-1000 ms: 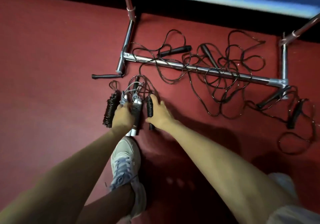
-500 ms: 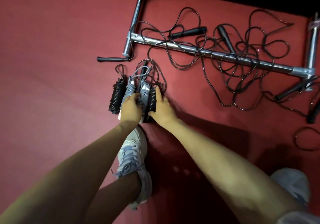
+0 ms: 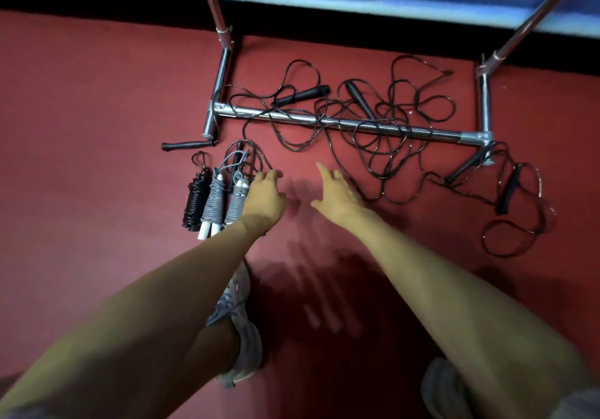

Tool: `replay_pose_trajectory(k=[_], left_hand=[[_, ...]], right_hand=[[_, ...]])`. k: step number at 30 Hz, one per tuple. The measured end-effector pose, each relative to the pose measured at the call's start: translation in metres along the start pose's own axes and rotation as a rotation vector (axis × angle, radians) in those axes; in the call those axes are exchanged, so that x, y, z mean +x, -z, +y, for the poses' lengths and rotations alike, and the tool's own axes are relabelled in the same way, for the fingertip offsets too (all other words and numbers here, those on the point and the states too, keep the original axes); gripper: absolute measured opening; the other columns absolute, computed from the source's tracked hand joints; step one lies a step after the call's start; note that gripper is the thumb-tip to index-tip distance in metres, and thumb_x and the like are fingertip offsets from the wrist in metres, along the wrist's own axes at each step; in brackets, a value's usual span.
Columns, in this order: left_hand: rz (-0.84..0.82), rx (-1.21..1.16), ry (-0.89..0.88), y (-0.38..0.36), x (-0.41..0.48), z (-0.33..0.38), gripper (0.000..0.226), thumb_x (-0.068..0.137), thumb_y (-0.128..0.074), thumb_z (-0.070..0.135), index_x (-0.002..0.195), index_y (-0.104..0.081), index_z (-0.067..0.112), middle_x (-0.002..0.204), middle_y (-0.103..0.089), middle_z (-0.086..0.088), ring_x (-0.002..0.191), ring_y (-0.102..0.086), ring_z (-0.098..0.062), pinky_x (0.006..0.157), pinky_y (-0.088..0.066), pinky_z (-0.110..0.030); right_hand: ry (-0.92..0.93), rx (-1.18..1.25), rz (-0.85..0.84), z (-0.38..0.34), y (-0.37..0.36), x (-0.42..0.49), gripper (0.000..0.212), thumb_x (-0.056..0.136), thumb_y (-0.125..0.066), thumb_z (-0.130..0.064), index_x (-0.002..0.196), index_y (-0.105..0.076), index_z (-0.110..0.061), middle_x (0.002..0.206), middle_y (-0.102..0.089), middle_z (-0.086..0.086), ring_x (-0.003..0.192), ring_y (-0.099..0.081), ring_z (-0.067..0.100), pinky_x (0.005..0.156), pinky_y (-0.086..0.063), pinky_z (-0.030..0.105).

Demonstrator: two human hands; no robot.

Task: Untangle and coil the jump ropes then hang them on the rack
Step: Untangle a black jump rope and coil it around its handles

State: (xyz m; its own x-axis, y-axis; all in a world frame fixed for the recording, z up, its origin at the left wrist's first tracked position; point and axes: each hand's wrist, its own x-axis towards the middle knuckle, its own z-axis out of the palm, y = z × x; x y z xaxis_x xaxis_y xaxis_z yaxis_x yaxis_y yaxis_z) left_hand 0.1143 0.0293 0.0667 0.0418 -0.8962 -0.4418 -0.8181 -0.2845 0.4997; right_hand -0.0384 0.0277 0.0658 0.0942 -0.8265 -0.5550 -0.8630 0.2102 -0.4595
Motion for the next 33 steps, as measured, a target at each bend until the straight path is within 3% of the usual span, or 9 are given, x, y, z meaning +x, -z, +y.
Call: replay_pose_trajectory(k=[11,14,17,20,22,26,29,33], left_hand=[[-0.118,0.083,-0.272,-0.055,0.026,0.138,0.048,0.088,-0.054,0.004,0.135,-0.049,0.008,0.135,-0.043,-0.016,0.129,-0.041,-0.032,0.108,-0.029,-0.031],[-0.181,0.154,-0.289,-0.074,0.046,0.144,0.047,0.089,-0.050,0.002,0.135,-0.050,0.006,0.137,-0.042,-0.018,0.131,-0.039,-0.033,0.110,-0.029,-0.033],[-0.230,0.214,-0.287,-0.094,0.066,0.136,0.044,0.088,-0.047,0.003,0.131,-0.054,0.008,0.135,-0.045,-0.018,0.128,-0.042,-0.035,0.109,-0.033,-0.035],[-0.257,0.319,-0.295,-0.115,0.084,0.122,0.045,0.088,-0.046,0.003,0.131,-0.054,0.012,0.135,-0.047,-0.016,0.125,-0.042,-0.036,0.106,-0.035,-0.040],[-0.262,0.408,-0.322,-0.124,0.090,0.113,0.048,0.088,-0.048,0.005,0.135,-0.051,0.017,0.142,-0.042,-0.010,0.129,-0.036,-0.034,0.108,-0.033,-0.041],[-0.181,0.511,-0.393,-0.132,0.090,0.100,0.045,0.090,-0.054,0.012,0.134,-0.051,0.019,0.142,-0.036,-0.007,0.134,-0.027,-0.030,0.107,-0.028,-0.040],[-0.063,0.424,-0.417,-0.130,0.089,0.094,0.026,0.086,-0.059,0.013,0.112,-0.061,0.008,0.123,-0.047,-0.013,0.118,-0.041,-0.035,0.097,-0.038,-0.042],[0.029,0.177,-0.343,-0.105,0.074,0.099,0.012,0.087,-0.063,0.012,0.098,-0.064,0.008,0.103,-0.056,-0.012,0.097,-0.053,-0.032,0.079,-0.045,-0.041]], right_hand=[[-0.161,-0.096,0.206,0.132,0.096,-0.015,0.062,0.090,-0.061,-0.016,0.145,-0.033,-0.015,0.138,-0.038,0.016,0.127,-0.041,0.037,0.107,-0.036,0.042],[-0.125,-0.172,0.206,0.154,0.091,0.005,0.062,0.091,-0.060,-0.019,0.147,-0.033,-0.017,0.144,-0.034,0.017,0.136,-0.028,0.035,0.113,-0.029,0.043],[-0.076,-0.300,0.185,0.167,0.075,0.027,0.066,0.092,-0.057,-0.016,0.150,-0.029,-0.026,0.159,-0.012,0.014,0.148,0.001,0.032,0.119,-0.005,0.047],[-0.027,-0.334,0.184,0.174,0.058,0.048,0.067,0.092,-0.053,-0.012,0.150,-0.029,-0.033,0.162,-0.001,0.009,0.148,0.014,0.031,0.118,0.007,0.047],[-0.006,-0.316,0.190,0.176,0.047,0.057,0.062,0.093,-0.051,-0.010,0.147,-0.035,-0.034,0.162,-0.005,0.009,0.148,0.012,0.030,0.118,0.007,0.048],[0.028,-0.261,0.310,0.179,0.034,0.065,0.038,0.097,-0.048,-0.013,0.133,-0.056,-0.022,0.152,-0.032,0.009,0.148,-0.007,0.028,0.119,-0.001,0.046],[0.072,-0.252,0.358,0.182,0.031,0.062,0.024,0.093,-0.057,-0.017,0.113,-0.069,-0.010,0.141,-0.046,0.011,0.144,-0.022,0.030,0.118,-0.012,0.045],[0.072,-0.164,0.463,0.181,0.039,0.044,0.016,0.087,-0.066,-0.013,0.099,-0.072,-0.005,0.124,-0.058,0.016,0.133,-0.040,0.037,0.109,-0.030,0.048]])
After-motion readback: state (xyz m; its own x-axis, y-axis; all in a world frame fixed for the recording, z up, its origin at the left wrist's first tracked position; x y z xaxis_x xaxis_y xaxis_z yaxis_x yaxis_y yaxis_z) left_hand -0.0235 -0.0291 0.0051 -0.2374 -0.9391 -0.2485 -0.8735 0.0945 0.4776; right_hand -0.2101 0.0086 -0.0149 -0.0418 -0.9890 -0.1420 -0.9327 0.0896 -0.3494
